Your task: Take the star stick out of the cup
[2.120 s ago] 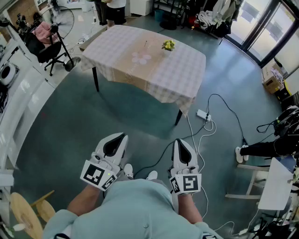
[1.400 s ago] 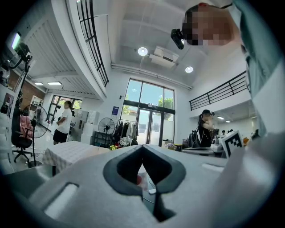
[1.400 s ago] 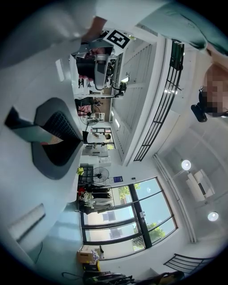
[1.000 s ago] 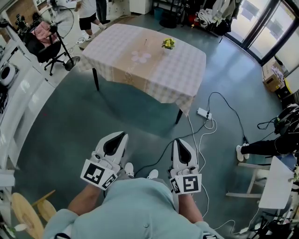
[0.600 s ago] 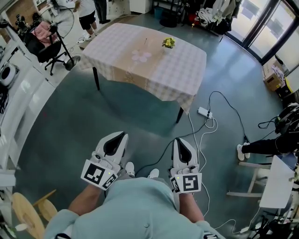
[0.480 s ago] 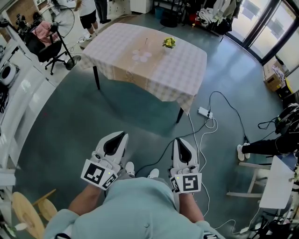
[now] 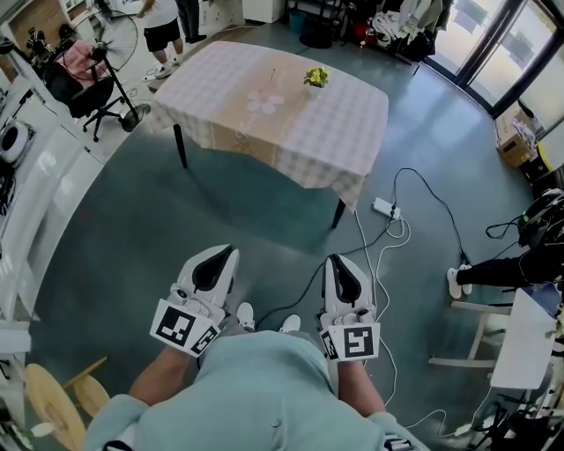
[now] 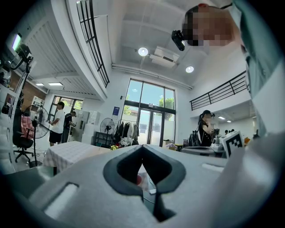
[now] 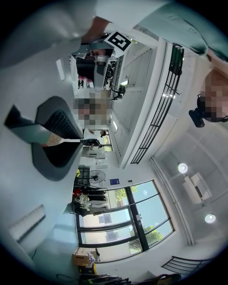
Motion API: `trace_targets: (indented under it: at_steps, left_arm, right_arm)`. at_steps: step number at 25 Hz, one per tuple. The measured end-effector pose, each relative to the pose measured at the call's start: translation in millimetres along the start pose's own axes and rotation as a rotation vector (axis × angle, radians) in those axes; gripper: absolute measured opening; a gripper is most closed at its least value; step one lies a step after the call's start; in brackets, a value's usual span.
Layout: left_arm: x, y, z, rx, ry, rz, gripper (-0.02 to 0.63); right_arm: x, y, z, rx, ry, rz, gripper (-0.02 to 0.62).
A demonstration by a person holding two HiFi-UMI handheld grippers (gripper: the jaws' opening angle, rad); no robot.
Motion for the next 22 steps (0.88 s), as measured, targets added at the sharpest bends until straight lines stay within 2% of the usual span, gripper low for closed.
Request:
trace_targets:
  at_steps: [17,22]
  left_arm:
    - [-0.1,-1.2,-0.4,-0.001,0.006,0.003,0.005]
    - [0.7,-2.1,-0.8,-0.002,0.007,0.001,0.005]
  right_arm:
    - [0.5,-0.8,-3.9,0.001,0.009,-0.005,0.141]
    - [1.2,-2.1,-5.0,-0.001,0.017,-0.009,0.149]
Point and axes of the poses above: the fingertips, and each gripper's own axes: z backward along the fingers, x to its right, y out of its top, the point moved 8 cm from there along z, backward along the fingers
